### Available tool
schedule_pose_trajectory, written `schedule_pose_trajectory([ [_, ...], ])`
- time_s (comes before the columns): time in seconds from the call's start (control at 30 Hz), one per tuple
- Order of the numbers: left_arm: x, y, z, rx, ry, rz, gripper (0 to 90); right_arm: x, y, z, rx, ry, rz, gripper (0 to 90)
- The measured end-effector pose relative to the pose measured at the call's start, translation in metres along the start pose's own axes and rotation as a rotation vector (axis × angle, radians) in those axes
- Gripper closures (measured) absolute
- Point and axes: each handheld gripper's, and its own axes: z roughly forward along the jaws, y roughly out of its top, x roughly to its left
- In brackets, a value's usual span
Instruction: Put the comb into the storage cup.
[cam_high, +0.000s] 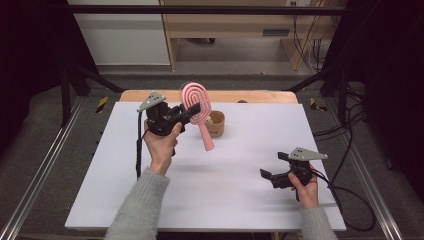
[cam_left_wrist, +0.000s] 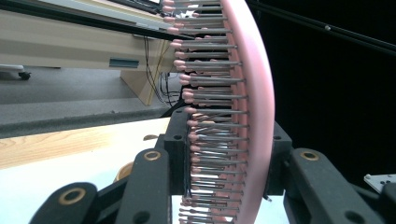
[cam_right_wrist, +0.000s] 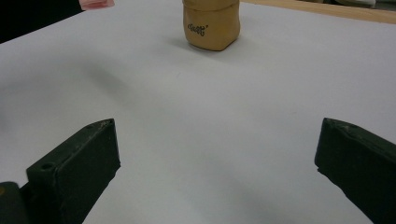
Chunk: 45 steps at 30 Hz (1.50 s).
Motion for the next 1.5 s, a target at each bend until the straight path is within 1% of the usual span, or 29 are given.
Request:
schedule_pose_trajectory([
  [0.4,0.000,0.006,0.013,0.003,0.002,-0.008,63.0,-0.001,-0.001,-0.002,-0.002,0.004,0.009,0.4],
  [0.57,0.001,0.009,0.017,-0.001,0.010,-0.010,63.0,-0.001,-0.001,-0.002,-0.002,0.005,0.009,0.4],
  [0.6,0.002,0.010,0.018,-0.005,0.012,-0.017,63.0,-0.001,-0.001,-0.002,-0.001,0.006,0.008,0.4],
  [0.7,0.003,0.013,0.020,-0.006,0.020,-0.011,63.0,-0.001,-0.001,-0.001,-0.001,0.007,0.008,0.4],
  [0.77,0.004,0.014,0.022,-0.011,0.023,-0.019,63.0,-0.001,-0.001,-0.001,0.001,0.009,0.006,0.4],
  [1.03,0.009,0.018,0.028,-0.010,0.039,-0.024,63.0,-0.001,-0.001,-0.001,0.001,0.008,0.007,0.4],
  [1.3,0.010,0.025,0.035,-0.023,0.046,-0.031,63.0,-0.001,-0.001,-0.001,-0.002,0.009,0.005,0.4],
  [1.37,0.009,0.025,0.037,-0.027,0.048,-0.032,63.0,-0.001,-0.001,-0.001,-0.003,0.008,0.006,0.4],
  [1.43,0.009,0.025,0.039,-0.021,0.052,-0.027,63.0,-0.001,-0.001,-0.001,-0.003,0.008,0.006,0.4],
  [1.5,0.009,0.025,0.042,-0.026,0.053,-0.034,63.0,-0.001,-0.001,-0.001,-0.002,0.010,0.002,0.4],
])
